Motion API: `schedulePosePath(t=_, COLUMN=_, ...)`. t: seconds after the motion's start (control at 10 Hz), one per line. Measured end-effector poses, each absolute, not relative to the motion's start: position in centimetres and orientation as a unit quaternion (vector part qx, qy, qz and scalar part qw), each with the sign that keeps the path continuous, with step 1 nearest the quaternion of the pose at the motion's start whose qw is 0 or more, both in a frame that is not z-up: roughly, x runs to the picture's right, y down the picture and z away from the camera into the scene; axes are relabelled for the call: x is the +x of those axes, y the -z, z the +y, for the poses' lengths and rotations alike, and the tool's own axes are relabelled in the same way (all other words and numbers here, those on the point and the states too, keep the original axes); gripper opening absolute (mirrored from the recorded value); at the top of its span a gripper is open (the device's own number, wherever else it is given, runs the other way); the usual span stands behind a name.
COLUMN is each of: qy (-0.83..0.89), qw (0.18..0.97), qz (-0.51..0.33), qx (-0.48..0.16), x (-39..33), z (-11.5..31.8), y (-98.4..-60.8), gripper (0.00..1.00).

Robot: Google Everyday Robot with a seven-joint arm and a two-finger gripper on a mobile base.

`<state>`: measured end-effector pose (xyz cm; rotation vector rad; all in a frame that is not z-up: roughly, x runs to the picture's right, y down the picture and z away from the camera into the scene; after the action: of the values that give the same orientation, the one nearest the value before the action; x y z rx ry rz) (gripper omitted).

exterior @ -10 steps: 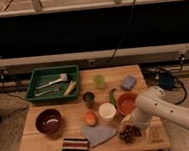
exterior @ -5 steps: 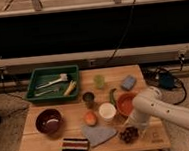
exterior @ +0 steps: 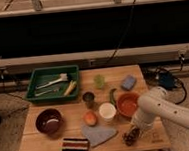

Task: Place grapes in purple bowl

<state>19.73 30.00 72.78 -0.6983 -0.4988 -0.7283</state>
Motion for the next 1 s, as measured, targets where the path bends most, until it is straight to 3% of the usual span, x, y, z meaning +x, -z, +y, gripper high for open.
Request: schedulePosePath(t=1.0, qy=0.407, qw=0.848, qz=-0.244, qx=-0.237, x=19.9, z=18.8, y=-61.6, gripper=0.14)
